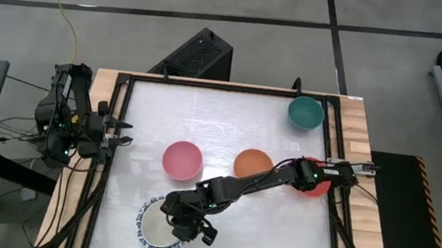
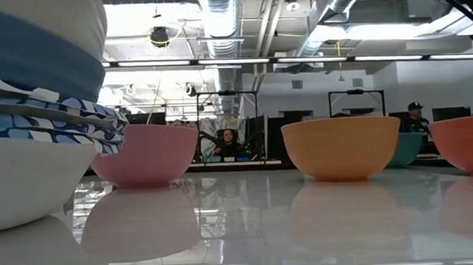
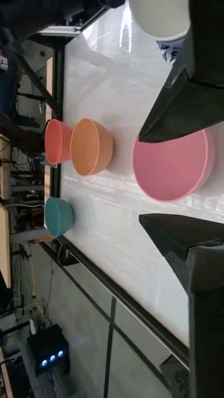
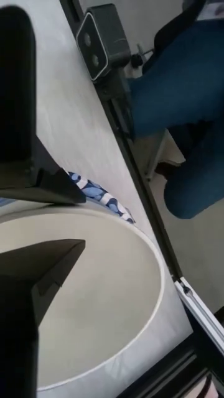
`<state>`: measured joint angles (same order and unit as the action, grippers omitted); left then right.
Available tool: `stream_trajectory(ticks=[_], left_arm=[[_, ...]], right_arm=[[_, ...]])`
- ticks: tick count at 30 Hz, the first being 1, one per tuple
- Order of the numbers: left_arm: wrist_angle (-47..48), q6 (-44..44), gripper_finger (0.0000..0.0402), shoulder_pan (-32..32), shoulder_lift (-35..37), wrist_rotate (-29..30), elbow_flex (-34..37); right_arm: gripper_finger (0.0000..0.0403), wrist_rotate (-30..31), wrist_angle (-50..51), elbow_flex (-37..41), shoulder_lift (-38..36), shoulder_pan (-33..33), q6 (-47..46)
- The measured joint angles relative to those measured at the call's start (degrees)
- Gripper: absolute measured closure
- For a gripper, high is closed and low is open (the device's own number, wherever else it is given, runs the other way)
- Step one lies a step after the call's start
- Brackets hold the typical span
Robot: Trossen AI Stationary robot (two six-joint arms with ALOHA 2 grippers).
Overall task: Nest bowls inside each other
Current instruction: Stack the white bowl on top of the other blue bowl, then stack the pink bowl on top of the other white bowl
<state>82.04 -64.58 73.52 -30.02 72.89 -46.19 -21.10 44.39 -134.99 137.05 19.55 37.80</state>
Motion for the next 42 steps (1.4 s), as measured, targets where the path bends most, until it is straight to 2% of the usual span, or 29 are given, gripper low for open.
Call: stream_trajectory(ticks=[15, 23, 27, 31, 38, 40, 42], left_arm=[[0.02, 0.01, 0.0214, 0.0, 0.0, -0.05, 0.0], [-0.04, 0.01, 0.0214, 0.0, -0.02, -0.06, 0.07], [-0.04, -0.02, 0.0214, 0.0, -0.02, -0.11, 0.15], [-0.05, -0.06, 0.0214, 0.0, -0.02, -0.09, 0.15], [-0.06, -0.15, 0.0214, 0.0, -0.02, -0.05, 0.18], [-0.04, -0.15, 0.0214, 0.0, -0.02, -0.07, 0.2], [-0.06, -0.15, 0.0214, 0.0, -0.02, -0.07, 0.2]], right_arm=[[0.0277, 0.27, -1.13, -0.07, -2.76, 1.57, -0.28], [0.0324, 4.45, 2.59, 0.36, -2.93, 1.67, -2.93], [0.0333, 11.89, 5.5, 0.52, -2.93, -0.12, -4.7], [0.0334, 23.25, 8.12, 0.1, -2.93, -2.66, -9.47], [0.0334, 44.39, 11.18, 0.08, -2.91, -9.55, -31.65], [0.0334, 45.88, 13.25, 0.08, -2.92, -11.91, -36.19], [0.0334, 43.3, 15.84, 0.1, -3.31, -14.36, -39.9]])
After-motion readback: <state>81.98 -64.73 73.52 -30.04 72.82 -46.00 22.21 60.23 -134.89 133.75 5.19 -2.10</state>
